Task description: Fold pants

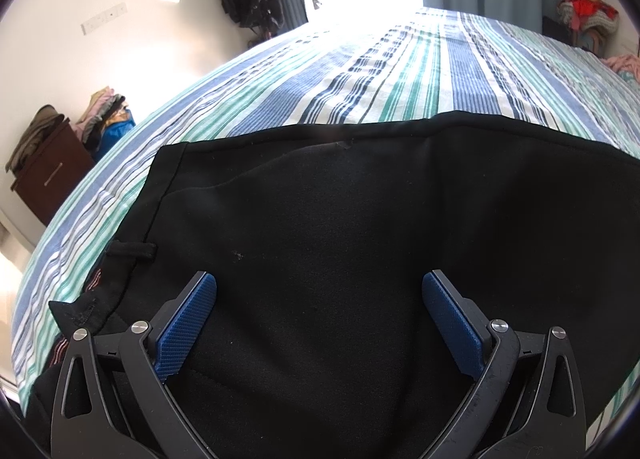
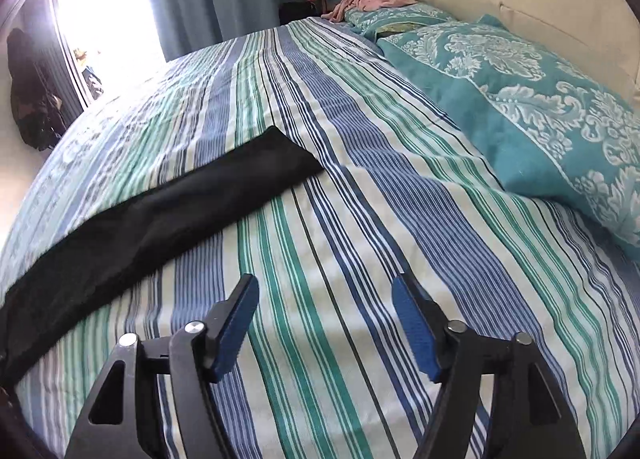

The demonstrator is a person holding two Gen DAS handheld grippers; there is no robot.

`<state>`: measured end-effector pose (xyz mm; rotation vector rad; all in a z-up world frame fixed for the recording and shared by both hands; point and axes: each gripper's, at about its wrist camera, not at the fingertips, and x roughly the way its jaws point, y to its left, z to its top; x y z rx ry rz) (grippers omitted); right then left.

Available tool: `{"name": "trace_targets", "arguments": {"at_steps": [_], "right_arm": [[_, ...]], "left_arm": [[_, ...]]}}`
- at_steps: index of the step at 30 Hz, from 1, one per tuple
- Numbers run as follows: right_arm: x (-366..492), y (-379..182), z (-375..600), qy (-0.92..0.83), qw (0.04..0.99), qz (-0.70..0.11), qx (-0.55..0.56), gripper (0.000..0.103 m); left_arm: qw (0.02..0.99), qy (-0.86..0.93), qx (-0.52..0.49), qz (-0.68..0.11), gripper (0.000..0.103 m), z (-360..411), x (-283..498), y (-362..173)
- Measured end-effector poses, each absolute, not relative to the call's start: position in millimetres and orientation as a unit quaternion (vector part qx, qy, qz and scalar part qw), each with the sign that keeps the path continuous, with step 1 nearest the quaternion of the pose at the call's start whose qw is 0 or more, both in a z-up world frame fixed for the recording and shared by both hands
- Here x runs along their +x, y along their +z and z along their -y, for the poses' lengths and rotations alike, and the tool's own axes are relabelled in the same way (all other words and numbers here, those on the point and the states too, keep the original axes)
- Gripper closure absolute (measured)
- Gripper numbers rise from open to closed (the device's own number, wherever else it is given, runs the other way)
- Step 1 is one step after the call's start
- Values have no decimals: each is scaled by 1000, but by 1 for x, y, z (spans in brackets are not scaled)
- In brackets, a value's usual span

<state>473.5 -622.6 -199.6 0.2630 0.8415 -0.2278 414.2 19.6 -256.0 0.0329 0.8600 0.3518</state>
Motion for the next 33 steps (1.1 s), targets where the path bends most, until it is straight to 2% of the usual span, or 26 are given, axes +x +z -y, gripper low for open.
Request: {"name": "trace_targets", "arguments": {"at_steps": [5, 9, 10, 12, 13, 14, 17, 20, 24, 28, 30, 32, 33], "right_arm": [[558, -202, 649, -77, 871, -442, 200, 16], [621, -232, 673, -110, 834, -464, 277, 18], [630, -243, 679, -121, 824, -460, 309, 25], [641, -258, 682, -128, 813, -446, 351, 52], [645, -256, 678, -140, 821, -443, 332, 79], [647, -253, 671, -134, 832, -435, 318, 84], [627, -223, 641, -93, 877, -394, 258, 86], [569, -173, 573, -6, 925, -369, 92, 86], [418, -136, 473, 98, 927, -351, -85, 86], [258, -147, 412, 117, 896, -370, -216, 85], [214, -175, 413, 67, 861, -433, -259, 70], [181, -194, 438, 3, 836, -483, -261, 47], [168, -193, 454, -37, 835, -494, -240, 46]], "left_arm": [[895, 166, 8, -413, 1, -21, 413, -257], [897, 164, 3, -410, 1, -23, 412, -257], [898, 164, 2, -409, 1, -23, 412, -257], [898, 163, 2, -408, 1, -23, 412, -258], [898, 163, 1, -408, 1, -23, 412, -258], [898, 163, 1, -408, 1, -24, 412, -258], [898, 163, 1, -409, 1, -24, 412, -258], [897, 164, 3, -410, 1, -24, 413, -258], [894, 168, 12, -416, 1, -22, 415, -257], [886, 174, 23, -429, 1, -20, 419, -255], [873, 179, 27, -453, 1, -18, 423, -250], [851, 165, 29, -497, 1, -17, 422, -240], [843, 147, 21, -517, 1, -17, 417, -235]]}}
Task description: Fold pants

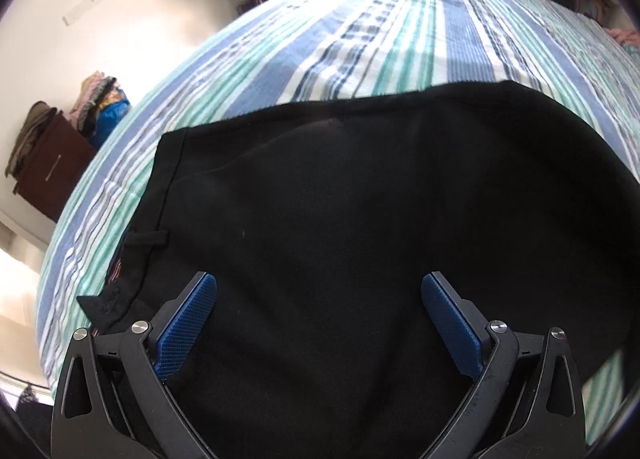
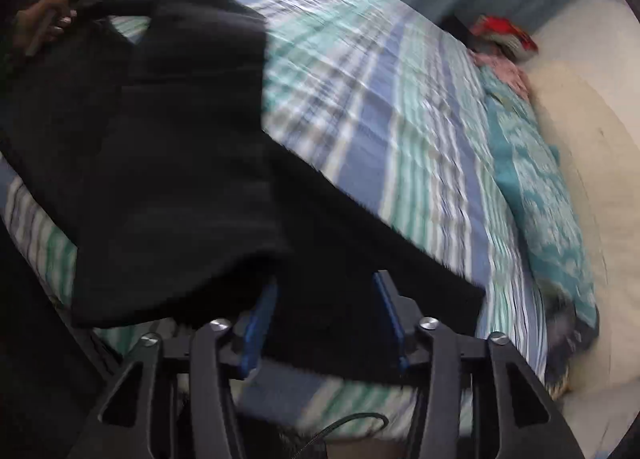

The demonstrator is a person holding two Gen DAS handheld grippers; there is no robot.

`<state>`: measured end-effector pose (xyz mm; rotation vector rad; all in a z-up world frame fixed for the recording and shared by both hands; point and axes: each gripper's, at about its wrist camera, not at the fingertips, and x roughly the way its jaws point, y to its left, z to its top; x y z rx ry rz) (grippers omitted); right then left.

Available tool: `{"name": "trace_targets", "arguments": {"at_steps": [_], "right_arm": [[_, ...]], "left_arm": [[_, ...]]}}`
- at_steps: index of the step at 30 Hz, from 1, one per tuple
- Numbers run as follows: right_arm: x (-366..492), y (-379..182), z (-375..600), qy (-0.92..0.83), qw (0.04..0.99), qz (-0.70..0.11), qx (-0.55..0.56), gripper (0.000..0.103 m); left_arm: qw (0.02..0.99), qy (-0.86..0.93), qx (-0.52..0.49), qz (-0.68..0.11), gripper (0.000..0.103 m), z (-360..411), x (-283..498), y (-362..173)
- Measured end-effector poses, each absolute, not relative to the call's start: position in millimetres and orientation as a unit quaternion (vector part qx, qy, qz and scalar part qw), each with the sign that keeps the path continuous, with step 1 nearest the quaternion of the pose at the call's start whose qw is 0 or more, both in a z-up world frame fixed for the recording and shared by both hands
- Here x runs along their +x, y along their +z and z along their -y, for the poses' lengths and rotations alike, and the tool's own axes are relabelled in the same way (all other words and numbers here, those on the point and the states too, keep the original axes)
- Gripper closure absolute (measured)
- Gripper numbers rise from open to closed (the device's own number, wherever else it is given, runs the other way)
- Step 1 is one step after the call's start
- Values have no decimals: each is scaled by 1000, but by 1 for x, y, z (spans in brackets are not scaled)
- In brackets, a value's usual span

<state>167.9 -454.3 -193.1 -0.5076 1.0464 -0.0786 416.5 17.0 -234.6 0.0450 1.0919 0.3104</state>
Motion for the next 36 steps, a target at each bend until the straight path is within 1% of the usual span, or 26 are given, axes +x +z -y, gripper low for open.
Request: {"name": "trace_targets", "arguments": {"at_steps": [1, 3, 4, 5, 8, 11, 13, 15, 17, 19, 20, 21, 22, 24, 27, 36], "right_arm": [[156, -186, 471, -78, 839, -499, -206, 45], [131, -165, 496, -121, 858, -484, -123, 37], [117, -152, 500, -140, 869, -467, -83, 26], [105, -142, 501, -150, 881, -446, -42, 19], [84, -127, 478, -119, 907, -396, 84, 17], [91, -140, 425, -56, 914, -369, 162, 17], [107, -155, 381, -13, 911, -366, 192, 17], [121, -170, 340, 18, 913, -360, 190, 17], [136, -183, 309, 27, 915, -369, 163, 17], [144, -191, 289, 31, 918, -376, 126, 17], [146, -192, 281, 32, 920, -377, 104, 17], [146, -193, 277, 28, 922, -375, 86, 17], [146, -191, 274, 22, 925, -372, 75, 17], [145, -189, 279, 16, 928, -363, 78, 17], [141, -185, 289, 1, 932, -351, 90, 17], [147, -192, 313, -25, 922, -358, 148, 17]], "left_arm": [[840, 127, 8, -528, 1, -17, 407, -229], [846, 90, -24, -524, 1, -19, 374, -215], [851, 74, -31, -519, 1, -21, 355, -210], [853, 59, -30, -518, 1, -21, 339, -208], [858, 42, 9, -512, 1, -21, 292, -213], [851, 49, 60, -519, 0, -21, 267, -236], [864, 46, 35, -500, 0, -28, 264, -237], [868, 33, 12, -495, 1, -30, 276, -224], [896, 16, 2, -443, 1, -28, 289, -207], [922, 26, 28, -385, 0, -24, 306, -214], [913, 24, 49, -404, 0, -23, 319, -233], [878, 15, 51, -477, 0, -25, 339, -256], [876, 10, 35, -480, 0, -29, 343, -256], [891, 11, 19, -454, 0, -34, 332, -244], [881, 9, 9, -472, 0, -37, 335, -250], [883, 9, 9, -469, 0, -35, 328, -251]]}}
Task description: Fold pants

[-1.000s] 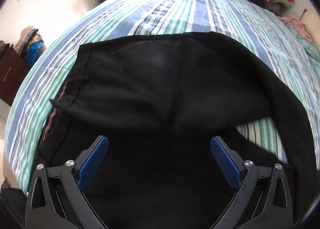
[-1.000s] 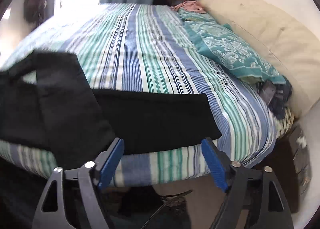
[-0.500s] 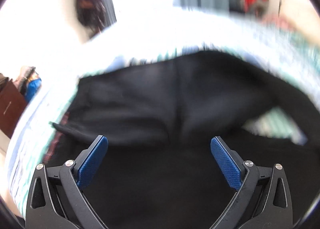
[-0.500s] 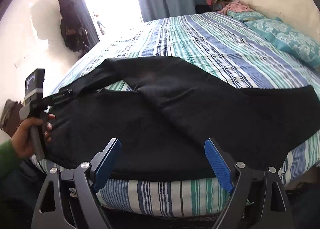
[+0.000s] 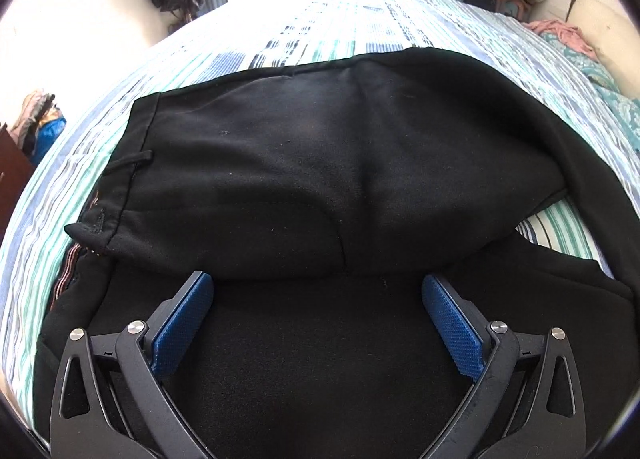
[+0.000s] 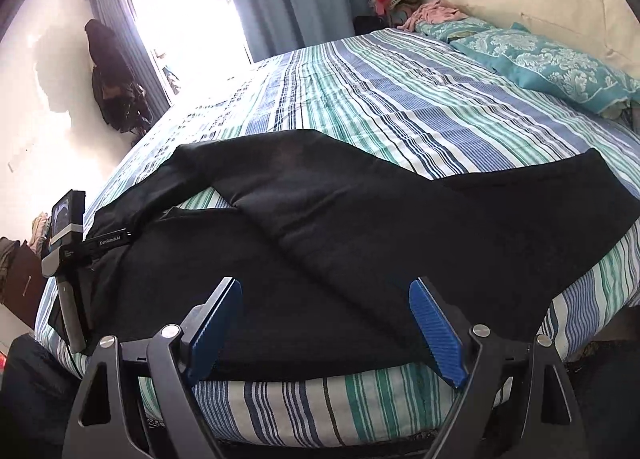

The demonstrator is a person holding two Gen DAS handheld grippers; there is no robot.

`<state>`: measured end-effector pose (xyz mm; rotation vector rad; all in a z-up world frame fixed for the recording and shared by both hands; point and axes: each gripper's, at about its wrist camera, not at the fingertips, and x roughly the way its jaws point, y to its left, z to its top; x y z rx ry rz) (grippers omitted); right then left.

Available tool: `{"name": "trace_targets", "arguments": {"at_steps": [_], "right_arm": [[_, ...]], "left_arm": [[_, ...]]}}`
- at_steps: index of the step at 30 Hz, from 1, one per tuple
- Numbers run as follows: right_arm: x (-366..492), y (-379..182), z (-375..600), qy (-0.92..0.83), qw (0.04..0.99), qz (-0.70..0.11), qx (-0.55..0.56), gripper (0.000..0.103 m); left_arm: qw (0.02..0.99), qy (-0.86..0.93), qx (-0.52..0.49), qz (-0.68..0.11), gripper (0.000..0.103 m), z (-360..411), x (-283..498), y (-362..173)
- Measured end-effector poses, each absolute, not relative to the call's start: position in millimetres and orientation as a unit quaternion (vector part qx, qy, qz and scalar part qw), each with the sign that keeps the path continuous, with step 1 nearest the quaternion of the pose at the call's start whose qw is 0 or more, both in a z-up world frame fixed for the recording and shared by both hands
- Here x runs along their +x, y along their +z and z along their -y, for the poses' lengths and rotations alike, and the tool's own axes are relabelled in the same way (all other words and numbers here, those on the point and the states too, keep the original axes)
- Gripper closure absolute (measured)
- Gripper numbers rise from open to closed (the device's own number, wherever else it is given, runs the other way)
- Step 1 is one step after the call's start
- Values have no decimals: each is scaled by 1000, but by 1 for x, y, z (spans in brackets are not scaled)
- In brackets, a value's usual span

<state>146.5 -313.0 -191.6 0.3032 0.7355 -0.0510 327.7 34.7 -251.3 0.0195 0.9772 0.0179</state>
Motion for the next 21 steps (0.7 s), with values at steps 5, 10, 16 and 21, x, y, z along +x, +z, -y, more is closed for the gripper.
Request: {"name": "trace_targets", "arguments": {"at_steps": [5, 10, 16, 21], "right_arm": [[143, -184, 313, -21, 926, -342, 160, 17], [132, -174, 311, -20, 935, -322, 150, 17], [128, -174, 320, -26, 934, -318, 162, 17], [126, -174, 323, -30, 931, -318, 175, 17]], "left_arm": [[883, 9, 10, -470, 0, -34, 333, -252], [883, 9, 10, -470, 0, -34, 333, -252], [883, 9, 10, -470, 0, -34, 333, -252], [883, 9, 10, -470, 0, -34, 333, -252]]}}
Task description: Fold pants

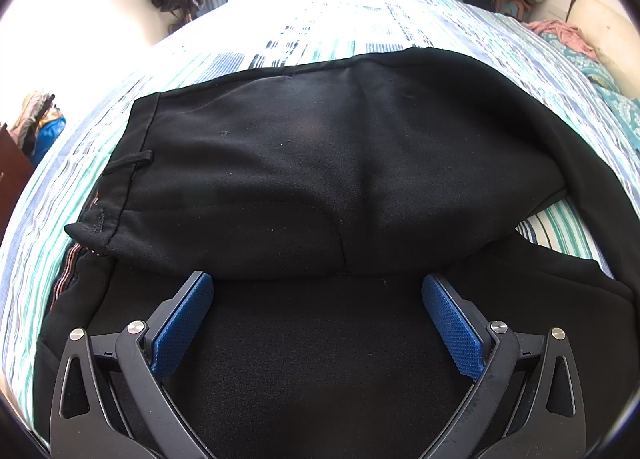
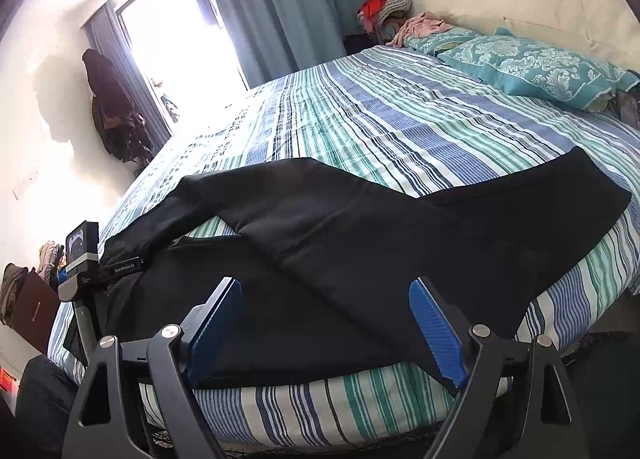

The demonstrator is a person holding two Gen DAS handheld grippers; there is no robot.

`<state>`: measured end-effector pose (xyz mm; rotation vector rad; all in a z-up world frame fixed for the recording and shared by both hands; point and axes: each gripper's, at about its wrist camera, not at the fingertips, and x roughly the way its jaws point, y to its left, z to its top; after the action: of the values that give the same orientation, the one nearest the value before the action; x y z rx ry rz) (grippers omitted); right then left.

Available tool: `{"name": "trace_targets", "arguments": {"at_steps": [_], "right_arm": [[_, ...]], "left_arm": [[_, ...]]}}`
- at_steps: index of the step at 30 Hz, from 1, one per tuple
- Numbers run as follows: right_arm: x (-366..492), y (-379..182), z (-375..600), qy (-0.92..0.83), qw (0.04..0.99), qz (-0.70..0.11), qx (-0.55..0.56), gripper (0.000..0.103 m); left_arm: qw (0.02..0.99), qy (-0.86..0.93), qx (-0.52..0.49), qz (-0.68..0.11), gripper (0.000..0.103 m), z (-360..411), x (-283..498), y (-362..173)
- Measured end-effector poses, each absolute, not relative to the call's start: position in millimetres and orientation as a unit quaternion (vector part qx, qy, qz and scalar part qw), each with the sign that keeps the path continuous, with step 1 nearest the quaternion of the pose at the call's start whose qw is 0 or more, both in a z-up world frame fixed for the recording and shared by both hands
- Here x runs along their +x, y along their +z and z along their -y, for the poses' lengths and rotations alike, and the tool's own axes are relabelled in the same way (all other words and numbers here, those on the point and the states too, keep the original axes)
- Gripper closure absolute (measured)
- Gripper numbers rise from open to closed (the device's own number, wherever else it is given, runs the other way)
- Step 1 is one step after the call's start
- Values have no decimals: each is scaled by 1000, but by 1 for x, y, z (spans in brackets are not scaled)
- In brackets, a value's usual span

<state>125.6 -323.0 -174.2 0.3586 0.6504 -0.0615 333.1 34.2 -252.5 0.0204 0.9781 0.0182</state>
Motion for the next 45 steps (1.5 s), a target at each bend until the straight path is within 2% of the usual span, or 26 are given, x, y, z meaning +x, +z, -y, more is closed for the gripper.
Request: {"name": "trace_targets", "arguments": {"at_steps": [8, 45], "right_arm": [[125, -171, 312, -19, 939, -313, 143, 17], [131, -181, 314, -1, 930, -329, 165, 17]], "left_arm": [[883, 9, 10, -470, 0, -34, 333, -252], [883, 9, 10, -470, 0, -34, 333, -252]]}}
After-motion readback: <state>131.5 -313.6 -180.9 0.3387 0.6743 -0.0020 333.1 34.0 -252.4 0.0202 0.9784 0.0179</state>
